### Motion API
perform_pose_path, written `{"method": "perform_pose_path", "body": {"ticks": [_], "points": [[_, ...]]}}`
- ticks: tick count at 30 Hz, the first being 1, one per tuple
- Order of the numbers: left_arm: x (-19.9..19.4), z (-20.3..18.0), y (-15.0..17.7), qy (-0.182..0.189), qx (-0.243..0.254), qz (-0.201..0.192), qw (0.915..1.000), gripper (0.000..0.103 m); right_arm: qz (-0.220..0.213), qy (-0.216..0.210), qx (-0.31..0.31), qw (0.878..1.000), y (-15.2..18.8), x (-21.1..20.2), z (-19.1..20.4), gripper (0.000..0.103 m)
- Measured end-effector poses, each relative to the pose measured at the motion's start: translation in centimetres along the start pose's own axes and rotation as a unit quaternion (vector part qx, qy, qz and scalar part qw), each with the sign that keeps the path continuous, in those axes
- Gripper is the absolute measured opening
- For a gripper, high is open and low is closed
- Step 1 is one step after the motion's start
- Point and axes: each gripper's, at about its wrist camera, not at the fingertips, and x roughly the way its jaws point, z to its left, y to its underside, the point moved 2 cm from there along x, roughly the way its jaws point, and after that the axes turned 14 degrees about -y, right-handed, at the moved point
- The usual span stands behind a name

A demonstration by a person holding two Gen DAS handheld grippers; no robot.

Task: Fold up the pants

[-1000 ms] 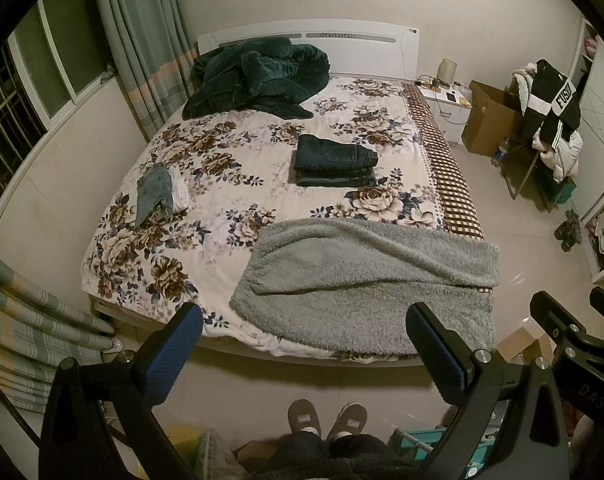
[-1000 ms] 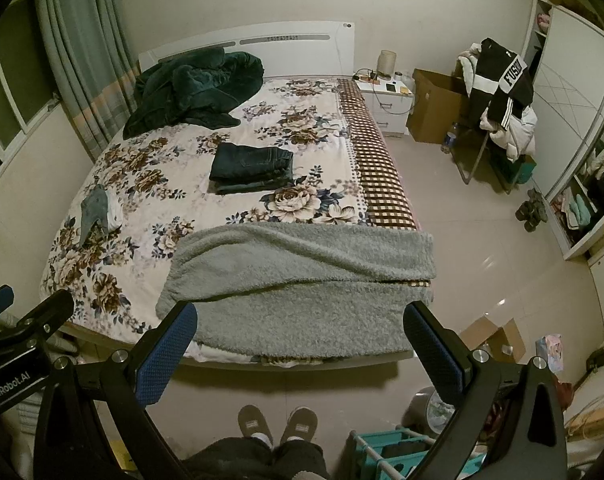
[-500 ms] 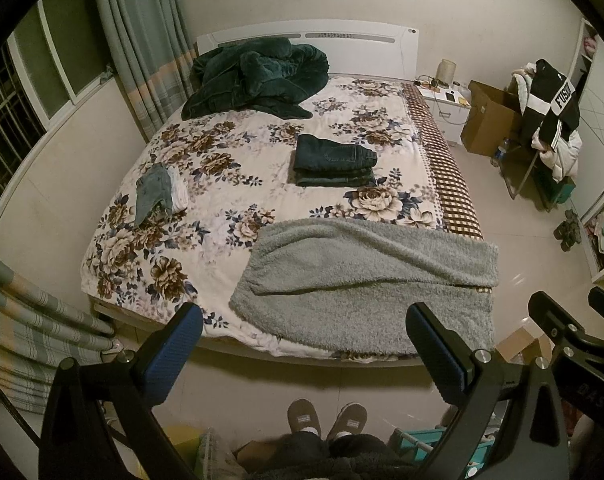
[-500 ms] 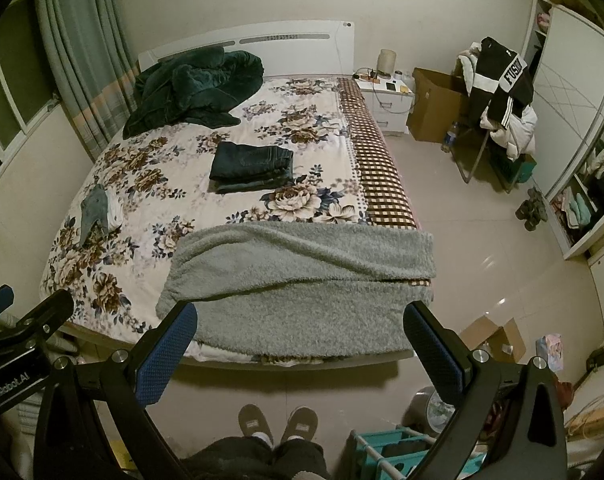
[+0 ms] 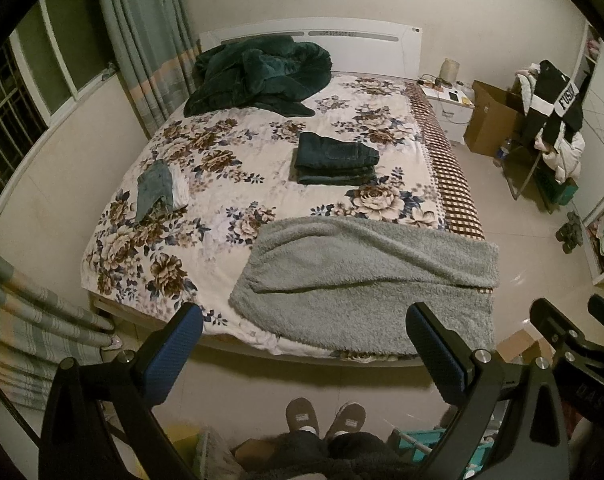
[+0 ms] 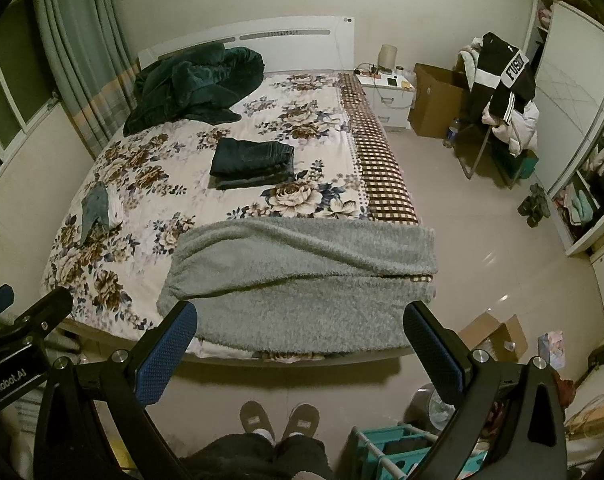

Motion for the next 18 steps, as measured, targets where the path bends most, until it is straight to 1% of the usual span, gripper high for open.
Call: {"method": "perform_pose_path", "body": {"ticks": [2,3,6,9,12,13,15,17,18], "points": [[0.1,0.3,-1.4,-0.004,-0.005,-0.002,1.0,0.103,0.002,0.0,0.006,1.0,0.0,0.1,-0.3,0.103],[0.9,0.2,-1.5,-0.007,-0.009,-0.002,0.9999,0.103,0.002,0.0,0.007,1.0,0.3,1.3,-1.5,0.103],[4.3,-0.4,-2.9,-0.029,-0.031,-0.001,0.9991,0.103,0.003,0.005,0.022,1.0,0.1,4.0,-3.7,0.103],[7.5,-1.8,-4.0,-0.049,-0.046,0.01,0.9977,0.103,0.016,0.007,0.046,0.999,-0.9,7.9,-6.6,0.103],[12.6,-2.8,-5.5,-0.063,-0.047,0.041,0.9961,0.103,0.033,0.0,0.08,0.996,-2.0,13.1,-10.4,0.103],[14.2,-2.9,-5.8,-0.067,-0.048,0.05,0.9954,0.103,0.042,0.0,0.098,0.994,-2.4,15.5,-11.9,0.103],[18.4,-3.5,-6.6,-0.079,-0.043,0.078,0.9929,0.103,0.057,0.002,0.124,0.991,-2.9,19.4,-14.1,0.103],[22.3,-3.9,-7.1,-0.087,-0.041,0.104,0.99,0.103,0.078,0.005,0.162,0.984,-3.5,24.5,-16.9,0.103],[25.1,-4.4,-7.7,-0.092,-0.039,0.122,0.9876,0.103,0.087,0.003,0.175,0.981,-3.7,26.5,-18.0,0.103]]}}
